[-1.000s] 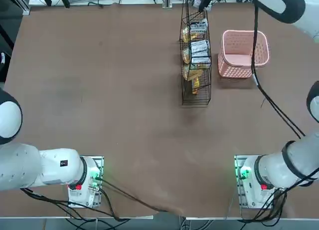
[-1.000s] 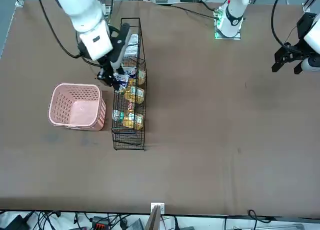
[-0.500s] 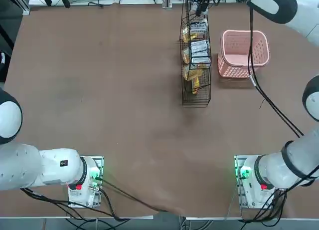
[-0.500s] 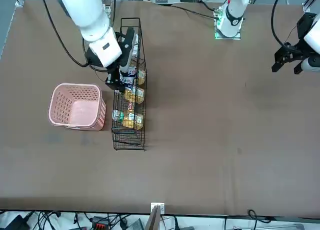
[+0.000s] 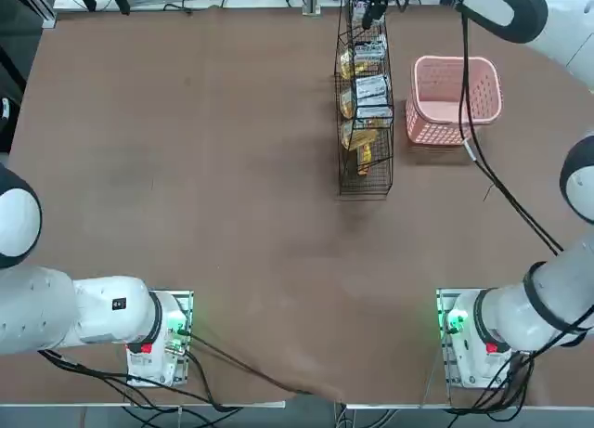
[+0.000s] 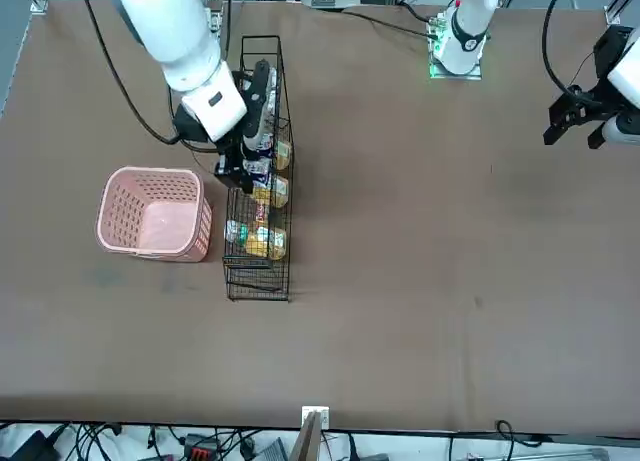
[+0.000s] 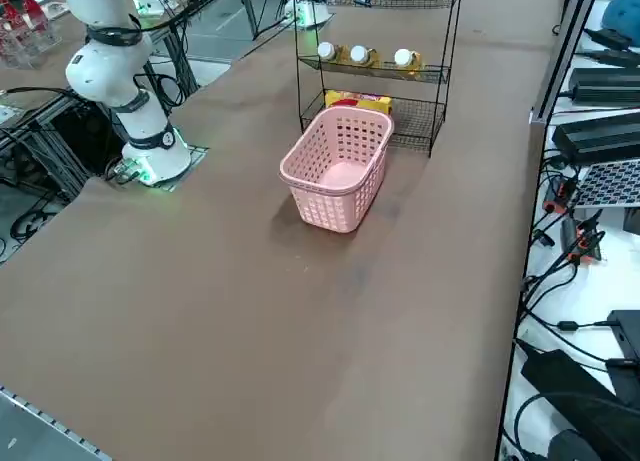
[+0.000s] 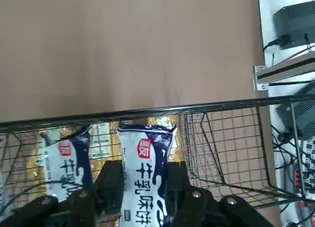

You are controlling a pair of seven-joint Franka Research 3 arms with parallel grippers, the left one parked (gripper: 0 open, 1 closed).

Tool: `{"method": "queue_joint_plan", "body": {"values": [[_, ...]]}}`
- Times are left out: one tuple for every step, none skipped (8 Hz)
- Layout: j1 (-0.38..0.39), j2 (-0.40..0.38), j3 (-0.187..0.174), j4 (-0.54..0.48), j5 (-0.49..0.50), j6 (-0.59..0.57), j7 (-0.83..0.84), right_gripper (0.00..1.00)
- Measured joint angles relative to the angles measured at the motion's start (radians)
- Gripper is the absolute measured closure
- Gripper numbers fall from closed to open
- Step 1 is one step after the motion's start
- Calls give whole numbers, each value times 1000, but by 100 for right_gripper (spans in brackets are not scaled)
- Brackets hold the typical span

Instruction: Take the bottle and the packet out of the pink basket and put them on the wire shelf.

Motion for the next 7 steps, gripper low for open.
{"method": "queue_joint_plan", "body": {"values": [[0,9,0,0,-10,6,-11,55],[1,17,0,0,-14,9,-21,55],[1,23,0,0,-15,12,-26,55],[1,29,-1,0,-15,19,-28,55],[1,36,-1,0,-24,30,-33,55],[1,43,-2,0,-38,40,-38,55],[2,49,-2,0,-44,45,-39,55]]}}
